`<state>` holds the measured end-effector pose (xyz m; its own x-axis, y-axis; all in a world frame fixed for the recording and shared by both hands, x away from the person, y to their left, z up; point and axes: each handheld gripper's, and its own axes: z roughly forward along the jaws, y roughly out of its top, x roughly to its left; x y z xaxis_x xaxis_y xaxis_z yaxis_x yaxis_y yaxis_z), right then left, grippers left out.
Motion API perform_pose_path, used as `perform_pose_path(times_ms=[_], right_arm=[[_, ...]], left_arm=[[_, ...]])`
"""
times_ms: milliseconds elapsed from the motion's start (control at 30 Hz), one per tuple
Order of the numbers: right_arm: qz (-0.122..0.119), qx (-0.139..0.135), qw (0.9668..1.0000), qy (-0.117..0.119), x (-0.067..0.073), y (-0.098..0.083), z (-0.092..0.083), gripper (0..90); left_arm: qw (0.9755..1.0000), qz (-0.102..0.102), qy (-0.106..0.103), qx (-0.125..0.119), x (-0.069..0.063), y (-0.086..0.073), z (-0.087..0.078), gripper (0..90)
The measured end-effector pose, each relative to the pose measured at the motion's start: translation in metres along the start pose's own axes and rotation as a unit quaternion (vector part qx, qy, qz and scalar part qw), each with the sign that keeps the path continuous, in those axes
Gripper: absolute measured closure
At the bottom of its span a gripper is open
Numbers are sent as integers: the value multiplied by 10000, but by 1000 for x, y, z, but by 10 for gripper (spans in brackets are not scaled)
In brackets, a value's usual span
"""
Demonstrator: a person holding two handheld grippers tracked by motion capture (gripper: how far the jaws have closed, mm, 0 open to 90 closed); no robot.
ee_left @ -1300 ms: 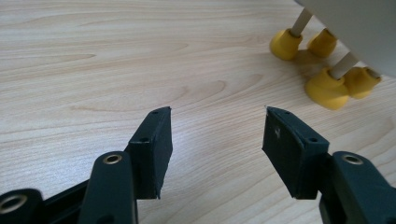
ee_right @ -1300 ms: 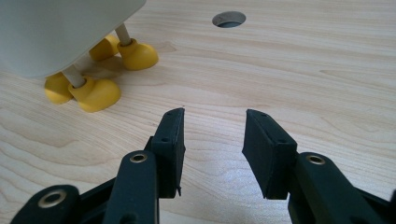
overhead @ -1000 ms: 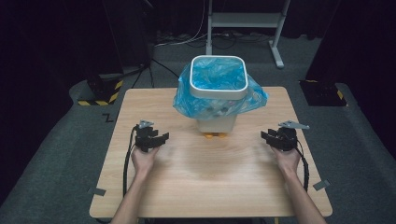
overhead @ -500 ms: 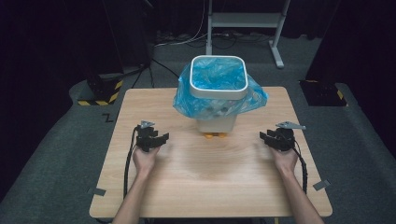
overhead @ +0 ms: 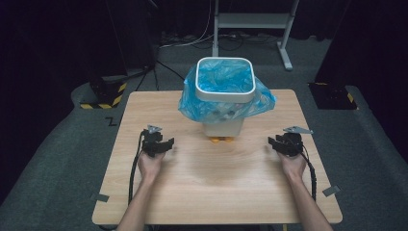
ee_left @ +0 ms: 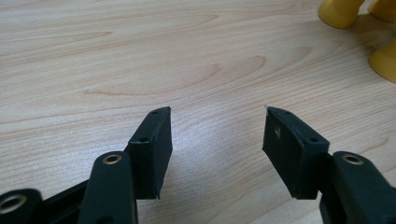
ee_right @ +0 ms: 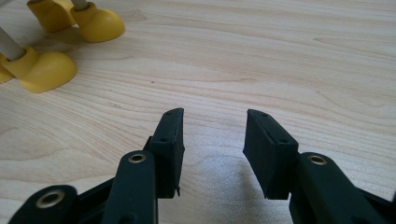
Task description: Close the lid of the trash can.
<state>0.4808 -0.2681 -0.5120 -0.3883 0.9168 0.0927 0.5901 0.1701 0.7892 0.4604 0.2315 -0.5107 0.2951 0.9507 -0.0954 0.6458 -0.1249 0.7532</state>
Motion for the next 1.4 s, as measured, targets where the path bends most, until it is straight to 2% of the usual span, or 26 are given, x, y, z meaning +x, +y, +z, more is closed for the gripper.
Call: perform_pose_path(times_ms=[267,567,933,1100,1400], right_arm=[[14,-9,10000,-74,-2,-1,3,574],[70,76,9998,-165,-5,-4,9,573],[-87,187,9992,-339,-5,-3,13,553],[-336,245,9978,-508,-2,-2,15,506],[-246,266,9977,-580,-4,-1,17,415]], left_arm=[[9997,94,189,88,2,-2,4,422],[9996,67,282,59,4,-3,7,422],[9993,72,366,101,5,-6,12,417],[9987,201,457,72,3,-7,14,406],[9987,242,440,38,3,-8,15,357]])
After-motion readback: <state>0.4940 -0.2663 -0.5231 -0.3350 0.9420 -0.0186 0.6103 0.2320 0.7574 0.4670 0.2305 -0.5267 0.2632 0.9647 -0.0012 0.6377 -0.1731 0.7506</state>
